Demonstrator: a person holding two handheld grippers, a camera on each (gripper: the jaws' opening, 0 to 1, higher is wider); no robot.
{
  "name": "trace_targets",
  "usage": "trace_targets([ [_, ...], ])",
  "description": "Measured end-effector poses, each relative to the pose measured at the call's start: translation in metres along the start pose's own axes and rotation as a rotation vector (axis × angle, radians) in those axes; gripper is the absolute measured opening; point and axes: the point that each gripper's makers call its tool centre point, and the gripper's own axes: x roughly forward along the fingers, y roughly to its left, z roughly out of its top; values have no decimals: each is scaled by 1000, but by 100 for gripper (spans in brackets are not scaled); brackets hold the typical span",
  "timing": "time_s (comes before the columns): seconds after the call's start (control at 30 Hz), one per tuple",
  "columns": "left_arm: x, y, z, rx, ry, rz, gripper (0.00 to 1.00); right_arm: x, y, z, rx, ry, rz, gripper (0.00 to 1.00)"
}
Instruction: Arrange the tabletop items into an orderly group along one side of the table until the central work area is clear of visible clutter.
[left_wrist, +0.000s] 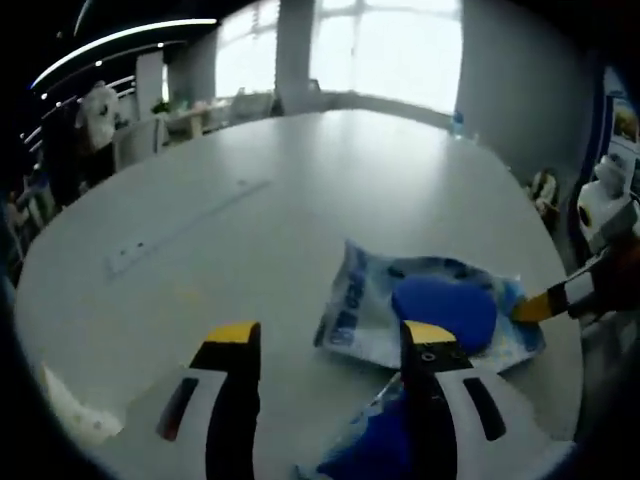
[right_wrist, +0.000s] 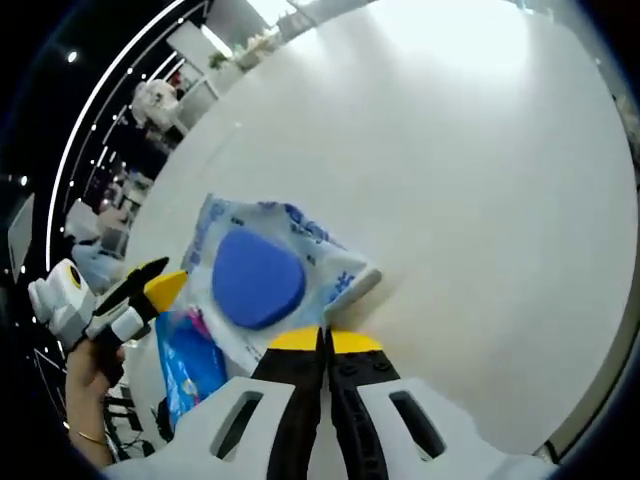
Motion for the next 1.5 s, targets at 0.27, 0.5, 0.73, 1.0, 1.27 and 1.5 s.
trace_targets([
  [0.27, 12, -4, -7, -3, 52, -31, 46, 0, 0, -1, 10, -3, 4, 2],
  [0.5, 16, -11, -12, -34, 86, -68, 25, 0, 0, -1, 6, -8, 2, 2],
  [0.73, 17, -5, -8, -105, 73, -68, 18, 0, 0, 0, 22, -9, 2, 2],
  [1.0, 16, -6, -5, -48, 75, -44, 4, 1, 0, 2, 45, 2, 13, 1],
  [1.27, 12, -3, -3, -18, 87, -31, 0, -3, 4, 13, -19, -21, 16, 1],
  [1.5, 1, -1, 7, -13, 63, -16, 0, -10, 12, 29, -124, -74, 13, 1],
])
